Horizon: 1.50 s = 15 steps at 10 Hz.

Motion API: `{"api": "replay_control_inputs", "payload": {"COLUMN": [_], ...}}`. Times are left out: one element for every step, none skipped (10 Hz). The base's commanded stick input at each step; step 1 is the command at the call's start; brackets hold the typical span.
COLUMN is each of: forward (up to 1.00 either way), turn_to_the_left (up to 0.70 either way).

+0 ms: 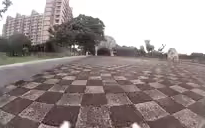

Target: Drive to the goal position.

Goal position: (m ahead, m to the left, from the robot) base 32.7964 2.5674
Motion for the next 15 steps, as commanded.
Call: {"api": "replay_control_inputs", "payload": {"forward": [1.00,1.00,1.00,1.00,1.00,1.00,1.00,1.00,1.00,1.00,1.00,1.00,1.00,1.00,1.00], "turn_to_the_left": [0.00,0.00,0.00,0.00,0.00,0.00,0.00,0.00,0.00,0.00,0.00,0.00,0.00,0.00,0.00]}}
